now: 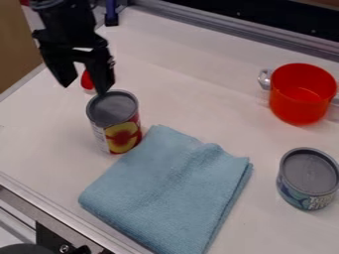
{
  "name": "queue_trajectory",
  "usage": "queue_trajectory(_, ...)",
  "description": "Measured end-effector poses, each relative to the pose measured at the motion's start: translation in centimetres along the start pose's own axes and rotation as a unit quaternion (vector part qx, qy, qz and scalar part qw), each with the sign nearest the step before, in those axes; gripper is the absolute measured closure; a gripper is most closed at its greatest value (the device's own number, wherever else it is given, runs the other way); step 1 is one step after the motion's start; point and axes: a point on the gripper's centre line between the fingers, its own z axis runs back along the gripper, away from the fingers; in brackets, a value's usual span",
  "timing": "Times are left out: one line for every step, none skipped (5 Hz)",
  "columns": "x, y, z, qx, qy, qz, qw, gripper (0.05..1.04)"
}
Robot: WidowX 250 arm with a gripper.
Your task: Move the can to the upper middle end of the table
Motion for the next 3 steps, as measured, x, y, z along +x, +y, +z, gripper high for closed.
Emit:
queue_trajectory(-1.9, 0.4, -1.4, 0.014, 0.031, -0.033, 0.9989, 0.084)
queue_trajectory(-3.3, 0.3, -3.0, 0.035, 0.047, -0.066, 0.9961, 0.084)
queue_trajectory(-3.6, 0.3, -3.3, 0.044, 0.042, -0.089, 0.9942, 0.084)
